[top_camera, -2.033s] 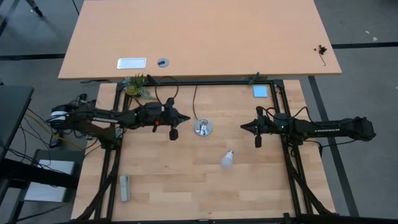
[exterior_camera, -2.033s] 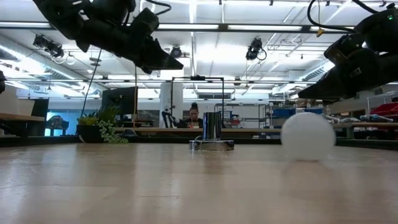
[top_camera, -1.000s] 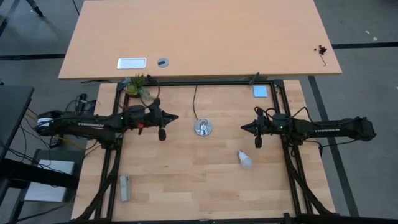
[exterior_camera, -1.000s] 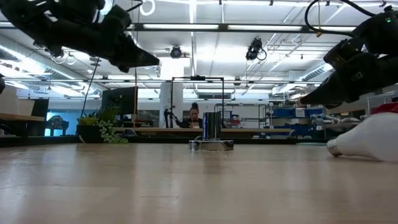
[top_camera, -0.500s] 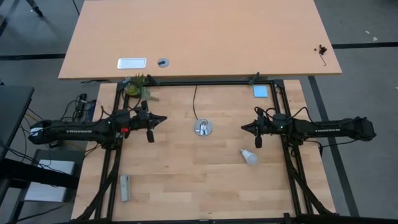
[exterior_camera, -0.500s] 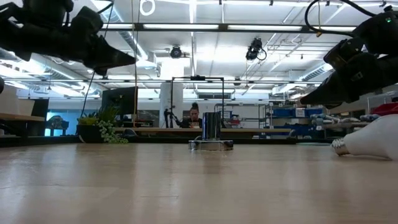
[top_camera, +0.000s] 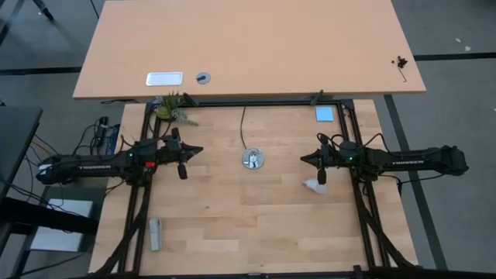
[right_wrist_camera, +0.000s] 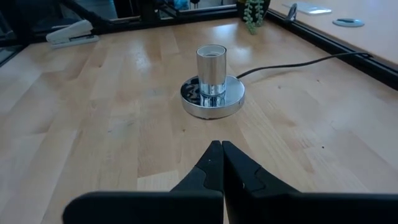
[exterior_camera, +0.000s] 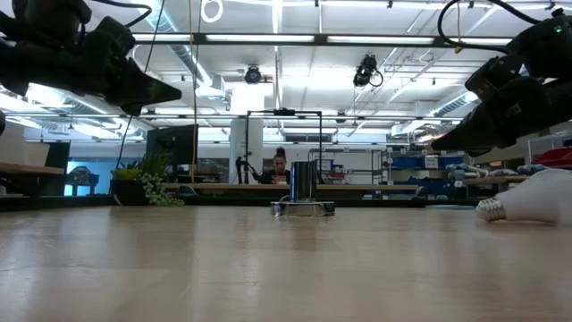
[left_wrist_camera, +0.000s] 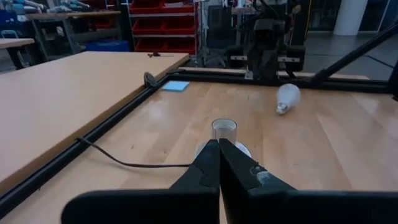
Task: Screw lightbulb
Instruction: Return to Home Position
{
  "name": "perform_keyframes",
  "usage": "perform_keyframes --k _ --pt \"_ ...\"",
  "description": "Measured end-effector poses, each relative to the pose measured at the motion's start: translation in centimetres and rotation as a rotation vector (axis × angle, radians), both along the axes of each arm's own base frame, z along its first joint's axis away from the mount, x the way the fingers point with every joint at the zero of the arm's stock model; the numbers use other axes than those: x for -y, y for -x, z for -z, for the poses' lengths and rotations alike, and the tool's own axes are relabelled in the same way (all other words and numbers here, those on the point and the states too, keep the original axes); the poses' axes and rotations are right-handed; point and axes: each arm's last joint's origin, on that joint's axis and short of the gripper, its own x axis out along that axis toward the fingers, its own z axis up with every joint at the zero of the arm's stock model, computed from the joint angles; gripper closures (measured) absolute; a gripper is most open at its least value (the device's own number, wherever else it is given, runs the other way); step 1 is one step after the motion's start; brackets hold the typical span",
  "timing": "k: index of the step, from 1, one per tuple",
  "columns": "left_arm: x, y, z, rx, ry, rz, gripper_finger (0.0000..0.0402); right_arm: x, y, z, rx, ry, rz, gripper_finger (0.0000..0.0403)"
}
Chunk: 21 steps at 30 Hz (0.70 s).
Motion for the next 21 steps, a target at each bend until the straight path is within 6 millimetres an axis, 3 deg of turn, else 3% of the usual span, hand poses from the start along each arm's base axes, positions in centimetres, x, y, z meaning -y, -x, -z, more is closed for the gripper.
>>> perform_keyframes --k 8,14,21 --pt "0.1 0.6 0.1 -0.010 -0.013 -0.001 0.0400 0.0 0.0 0.0 -0.002 0.001 0.003 0.0398" --pt "0.2 1.1 2.2 0.056 0.001 -0.003 0.0400 0.0 0.0 0.0 -0.002 0.001 0.004 0.0398" --pt "0.2 1.3 2.3 0.054 0.007 -0.011 0.0400 0.0 0.0 0.0 -0.005 0.001 0.004 0.0398"
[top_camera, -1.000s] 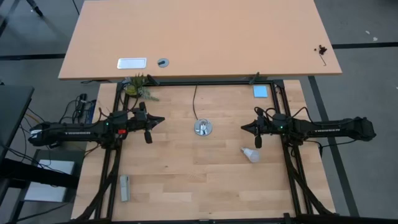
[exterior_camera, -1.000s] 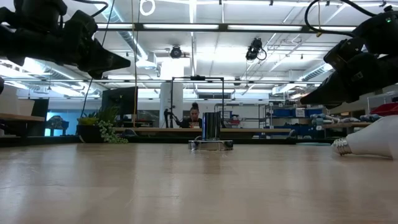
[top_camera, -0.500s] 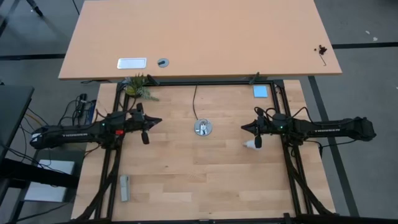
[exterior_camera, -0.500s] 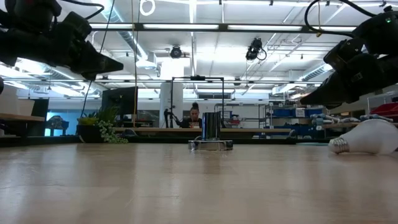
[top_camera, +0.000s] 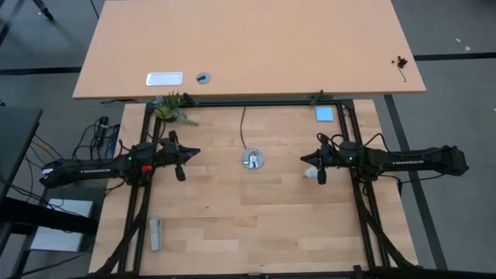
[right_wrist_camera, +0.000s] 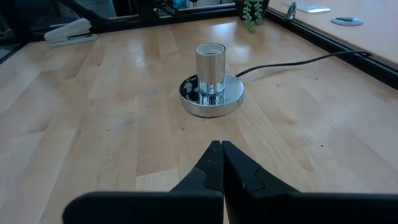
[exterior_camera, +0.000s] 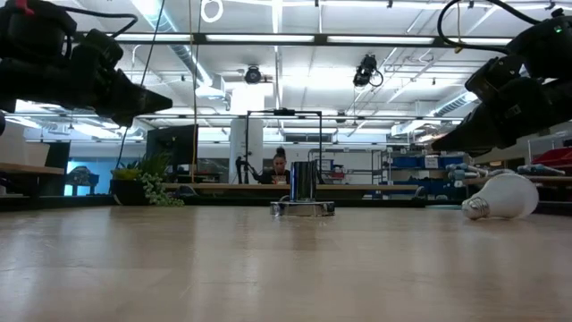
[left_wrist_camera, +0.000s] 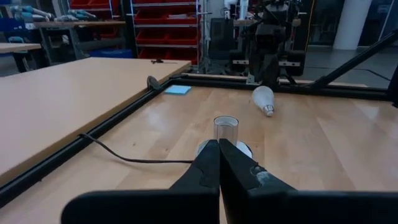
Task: Screw lightbulb
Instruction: Return to Home Position
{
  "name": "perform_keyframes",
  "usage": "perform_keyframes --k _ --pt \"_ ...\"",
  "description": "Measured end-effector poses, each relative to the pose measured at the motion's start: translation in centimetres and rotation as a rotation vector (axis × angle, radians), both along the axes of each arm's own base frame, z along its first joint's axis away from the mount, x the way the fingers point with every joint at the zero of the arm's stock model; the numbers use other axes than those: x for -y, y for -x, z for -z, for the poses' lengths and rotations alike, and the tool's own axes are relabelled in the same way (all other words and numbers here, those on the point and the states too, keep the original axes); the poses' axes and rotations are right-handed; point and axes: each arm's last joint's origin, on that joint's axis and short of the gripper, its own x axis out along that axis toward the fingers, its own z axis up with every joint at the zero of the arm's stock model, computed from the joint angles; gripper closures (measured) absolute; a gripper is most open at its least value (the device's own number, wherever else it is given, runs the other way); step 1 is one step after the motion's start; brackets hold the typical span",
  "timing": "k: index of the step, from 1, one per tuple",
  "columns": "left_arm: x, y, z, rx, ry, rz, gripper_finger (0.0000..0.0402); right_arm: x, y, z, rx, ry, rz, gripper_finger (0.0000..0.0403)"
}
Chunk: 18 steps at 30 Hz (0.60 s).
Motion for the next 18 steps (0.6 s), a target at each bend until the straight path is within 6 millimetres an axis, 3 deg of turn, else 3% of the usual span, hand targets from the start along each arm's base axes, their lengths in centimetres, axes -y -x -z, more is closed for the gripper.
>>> perform_keyframes --k 18 --pt "0.2 2.3 -0.5 0.023 -0.043 -0.050 0.0400 0.0 0.0 0.0 -0.005 0.012 -0.005 0.0398"
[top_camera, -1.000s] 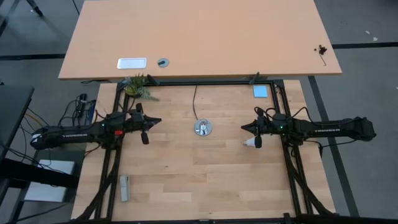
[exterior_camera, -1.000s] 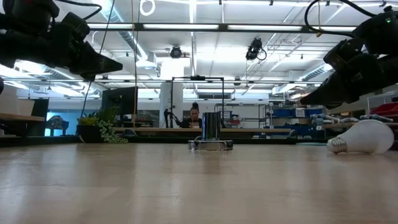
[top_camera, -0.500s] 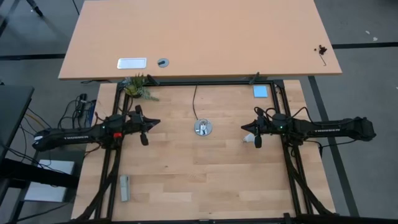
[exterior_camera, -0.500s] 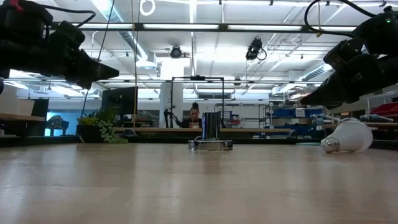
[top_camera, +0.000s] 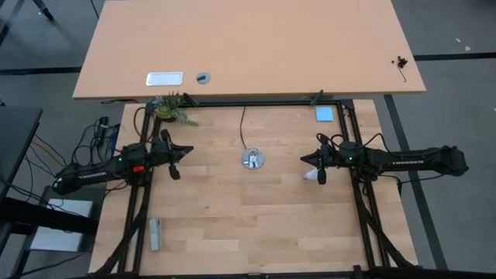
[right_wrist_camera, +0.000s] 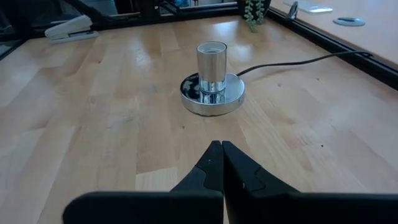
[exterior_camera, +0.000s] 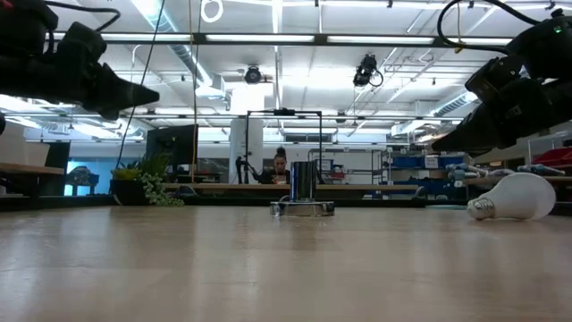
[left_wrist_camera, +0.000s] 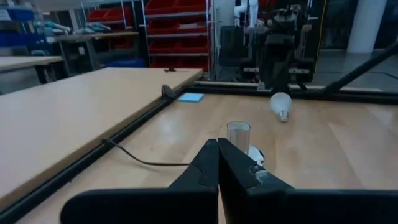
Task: Screw lightbulb
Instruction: Return to Home Position
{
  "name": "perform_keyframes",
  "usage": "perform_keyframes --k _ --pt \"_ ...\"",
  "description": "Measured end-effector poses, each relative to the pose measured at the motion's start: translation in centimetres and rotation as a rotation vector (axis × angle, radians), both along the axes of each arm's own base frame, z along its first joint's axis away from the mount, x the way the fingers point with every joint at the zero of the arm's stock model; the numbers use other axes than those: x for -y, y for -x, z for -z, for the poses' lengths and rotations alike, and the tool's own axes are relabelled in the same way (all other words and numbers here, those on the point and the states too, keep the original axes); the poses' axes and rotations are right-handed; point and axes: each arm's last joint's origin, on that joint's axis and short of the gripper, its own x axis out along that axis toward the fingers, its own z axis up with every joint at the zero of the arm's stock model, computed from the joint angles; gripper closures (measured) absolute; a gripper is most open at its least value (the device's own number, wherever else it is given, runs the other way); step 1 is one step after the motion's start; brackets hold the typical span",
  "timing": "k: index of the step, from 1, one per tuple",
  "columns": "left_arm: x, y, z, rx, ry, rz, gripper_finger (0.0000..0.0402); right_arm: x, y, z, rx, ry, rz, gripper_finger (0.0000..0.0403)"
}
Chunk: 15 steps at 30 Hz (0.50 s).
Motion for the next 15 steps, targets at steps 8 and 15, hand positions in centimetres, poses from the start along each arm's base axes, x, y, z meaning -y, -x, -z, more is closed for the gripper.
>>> perform_keyframes --k 8,15 --pt "0.0 0.0 0.1 -0.012 0.005 0.002 0.0400 0.1 -0.2 -0.7 0.079 0.012 -0.032 0.0398" --pt "0.0 0.0 0.0 -0.016 -0.005 0.002 0.0400 0.0 0.0 -1.6 0.151 0.059 -0.054 0.0398"
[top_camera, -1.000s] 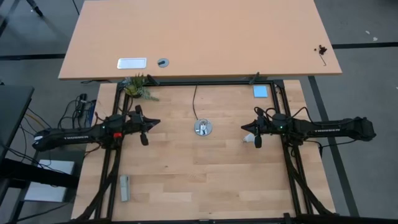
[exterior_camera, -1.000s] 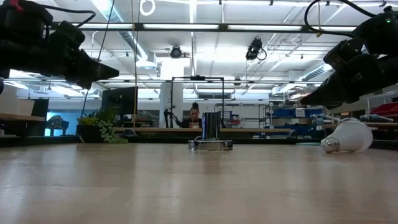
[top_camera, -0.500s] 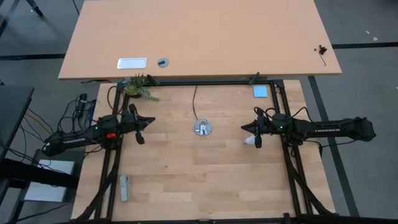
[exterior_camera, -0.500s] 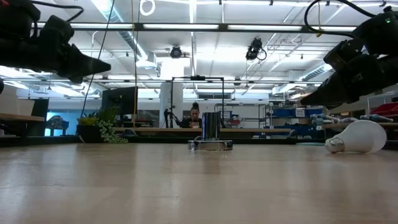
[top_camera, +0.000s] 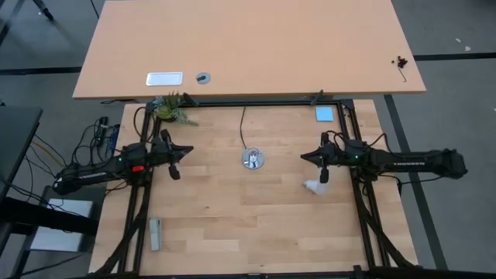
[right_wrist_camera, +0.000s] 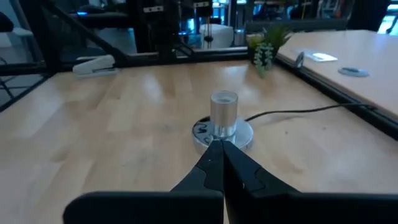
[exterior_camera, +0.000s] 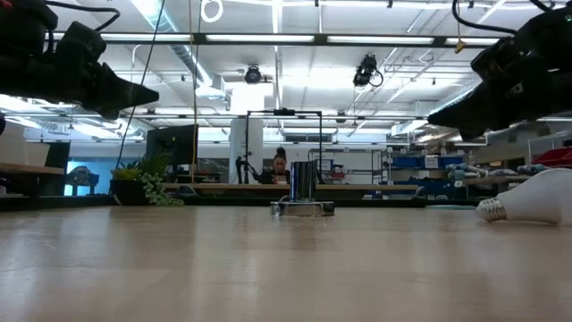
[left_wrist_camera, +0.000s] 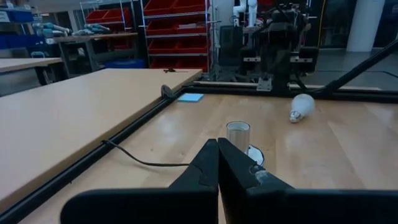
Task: Screw lightbulb
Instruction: Return to Home Position
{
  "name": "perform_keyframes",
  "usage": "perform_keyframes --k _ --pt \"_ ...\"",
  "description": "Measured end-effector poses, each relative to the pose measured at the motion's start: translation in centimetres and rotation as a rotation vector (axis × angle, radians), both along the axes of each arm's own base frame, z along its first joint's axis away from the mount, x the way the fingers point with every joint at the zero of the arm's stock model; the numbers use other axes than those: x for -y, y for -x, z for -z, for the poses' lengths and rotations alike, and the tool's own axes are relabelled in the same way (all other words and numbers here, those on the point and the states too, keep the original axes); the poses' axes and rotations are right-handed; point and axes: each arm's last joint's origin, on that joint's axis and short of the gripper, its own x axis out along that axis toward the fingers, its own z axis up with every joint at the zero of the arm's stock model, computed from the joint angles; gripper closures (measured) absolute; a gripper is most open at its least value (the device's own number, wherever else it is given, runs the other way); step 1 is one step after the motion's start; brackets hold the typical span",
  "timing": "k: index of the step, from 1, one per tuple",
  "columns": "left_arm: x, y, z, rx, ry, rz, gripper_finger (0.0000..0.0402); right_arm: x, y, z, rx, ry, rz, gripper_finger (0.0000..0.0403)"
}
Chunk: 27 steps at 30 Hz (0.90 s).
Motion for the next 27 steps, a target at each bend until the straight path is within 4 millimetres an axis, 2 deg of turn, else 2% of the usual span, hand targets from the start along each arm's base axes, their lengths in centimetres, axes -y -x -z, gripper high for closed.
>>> perform_keyframes --k 9,14,27 --pt "0.0 0.5 -0.1 -0.105 0.031 -0.027 0.0400 -0.2 1.8 -0.4 0.043 0.017 0.045 0.0401" --pt "0.0 0.5 0.0 -0.105 0.049 -0.030 0.0400 -0.5 2.7 -1.8 0.151 0.061 0.017 0.0402" --pt "-0.1 0.3 -0.2 -0.027 0.017 -0.061 0.0400 -0.2 2.5 -1.8 0.201 0.061 0.108 0.0397"
